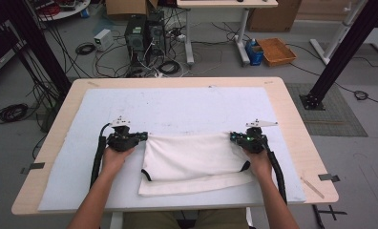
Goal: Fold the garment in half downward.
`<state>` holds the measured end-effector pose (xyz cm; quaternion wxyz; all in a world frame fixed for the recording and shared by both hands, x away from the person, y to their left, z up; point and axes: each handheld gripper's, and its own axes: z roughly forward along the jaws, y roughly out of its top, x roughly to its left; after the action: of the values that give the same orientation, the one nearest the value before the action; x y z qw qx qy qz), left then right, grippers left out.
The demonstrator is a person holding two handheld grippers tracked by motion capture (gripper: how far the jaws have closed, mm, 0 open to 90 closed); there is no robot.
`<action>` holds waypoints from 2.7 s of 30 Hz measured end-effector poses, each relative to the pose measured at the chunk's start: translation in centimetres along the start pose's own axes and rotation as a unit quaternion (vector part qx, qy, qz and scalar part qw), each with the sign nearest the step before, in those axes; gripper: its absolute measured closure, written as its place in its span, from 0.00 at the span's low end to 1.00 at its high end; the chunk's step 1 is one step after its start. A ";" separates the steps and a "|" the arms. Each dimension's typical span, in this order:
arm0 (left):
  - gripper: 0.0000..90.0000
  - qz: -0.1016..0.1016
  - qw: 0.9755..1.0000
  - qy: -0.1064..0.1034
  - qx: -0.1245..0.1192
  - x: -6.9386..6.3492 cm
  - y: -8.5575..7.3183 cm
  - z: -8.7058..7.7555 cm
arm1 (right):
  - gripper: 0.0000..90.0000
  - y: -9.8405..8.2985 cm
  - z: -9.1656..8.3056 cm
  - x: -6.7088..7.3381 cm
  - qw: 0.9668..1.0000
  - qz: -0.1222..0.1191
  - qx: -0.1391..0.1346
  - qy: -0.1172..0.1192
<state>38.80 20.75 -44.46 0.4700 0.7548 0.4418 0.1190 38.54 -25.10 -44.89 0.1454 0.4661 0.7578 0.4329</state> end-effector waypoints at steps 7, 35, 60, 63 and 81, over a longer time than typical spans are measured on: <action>0.98 0.005 1.000 0.020 -0.011 0.2 0.3 0.9 | 0.96 0.2 0.4 0.1 0.999 0.010 -0.008 -0.030; 0.95 0.010 0.998 -0.050 0.039 -6.4 -5.6 -4.5 | 0.94 -5.6 -7.2 1.0 0.995 -0.047 0.048 0.076; 0.82 0.001 0.994 -0.102 0.037 -7.2 -7.4 -7.4 | 0.94 -7.4 -11.8 1.0 0.988 -0.061 0.053 0.131; 0.50 0.007 0.998 -0.063 0.004 -6.7 -6.4 -7.1 | 0.60 -6.6 -11.6 0.6 0.992 -0.040 0.019 0.119; 0.93 -0.047 0.998 0.033 0.031 -2.6 -1.1 1.1 | 0.95 0.1 -0.2 0.5 0.998 -0.023 0.060 0.018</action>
<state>37.36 18.27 -45.38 0.4367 0.7429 0.4957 0.1079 38.19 -24.73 -44.64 0.1136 0.4487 0.7954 0.3913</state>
